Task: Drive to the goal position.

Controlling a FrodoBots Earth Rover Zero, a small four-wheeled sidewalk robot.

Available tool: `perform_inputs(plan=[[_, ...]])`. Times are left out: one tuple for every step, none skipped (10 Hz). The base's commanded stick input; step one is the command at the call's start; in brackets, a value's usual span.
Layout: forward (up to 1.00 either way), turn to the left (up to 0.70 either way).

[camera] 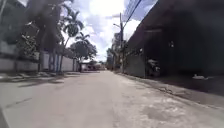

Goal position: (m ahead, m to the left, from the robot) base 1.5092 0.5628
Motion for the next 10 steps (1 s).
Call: perform_inputs(plan=[[0.5,-0.07],[0.5,-0.07],[0.5,-0.07],[0.5,-0.06],[0.5,-0.04],[0.5,-0.04],[0.5,-0.05],[0.5,-0.05],[0.5,-0.05],[0.5,-0.05]])
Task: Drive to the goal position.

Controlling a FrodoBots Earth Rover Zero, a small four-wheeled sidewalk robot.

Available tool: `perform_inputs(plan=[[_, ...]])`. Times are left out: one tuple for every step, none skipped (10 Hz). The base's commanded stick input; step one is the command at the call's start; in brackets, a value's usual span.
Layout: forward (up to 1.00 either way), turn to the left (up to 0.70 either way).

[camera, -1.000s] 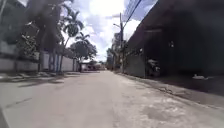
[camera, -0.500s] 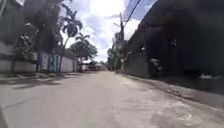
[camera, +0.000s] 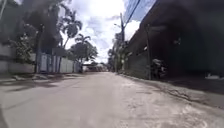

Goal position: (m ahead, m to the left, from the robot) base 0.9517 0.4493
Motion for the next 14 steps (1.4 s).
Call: perform_inputs(plan=[[0.5,-0.04],[0.5,-0.04],[0.5,-0.04],[0.5,-0.03],[0.5,-0.03],[0.5,-0.02],[0.5,-0.01],[0.5,0.0],[0.5,0.0],[0.5,0.0],[0.5,0.0],[0.5,0.0],[0.5,0.0],[0.5,0.0]])
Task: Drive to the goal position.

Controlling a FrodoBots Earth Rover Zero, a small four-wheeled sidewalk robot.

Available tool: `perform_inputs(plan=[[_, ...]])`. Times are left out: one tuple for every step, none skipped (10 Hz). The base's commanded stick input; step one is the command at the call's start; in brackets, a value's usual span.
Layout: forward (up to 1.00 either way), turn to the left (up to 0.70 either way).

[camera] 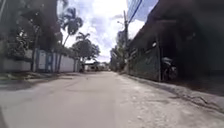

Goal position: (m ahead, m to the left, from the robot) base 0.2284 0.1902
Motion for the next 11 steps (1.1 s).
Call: perform_inputs(plan=[[0.5,0.0],[0.5,0.0],[0.5,0.0],[0.5,0.0],[0.5,0.0],[0.5,0.0],[0.5,0.0],[0.5,0.0],[0.5,0.0],[0.5,0.0],[0.5,0.0]])
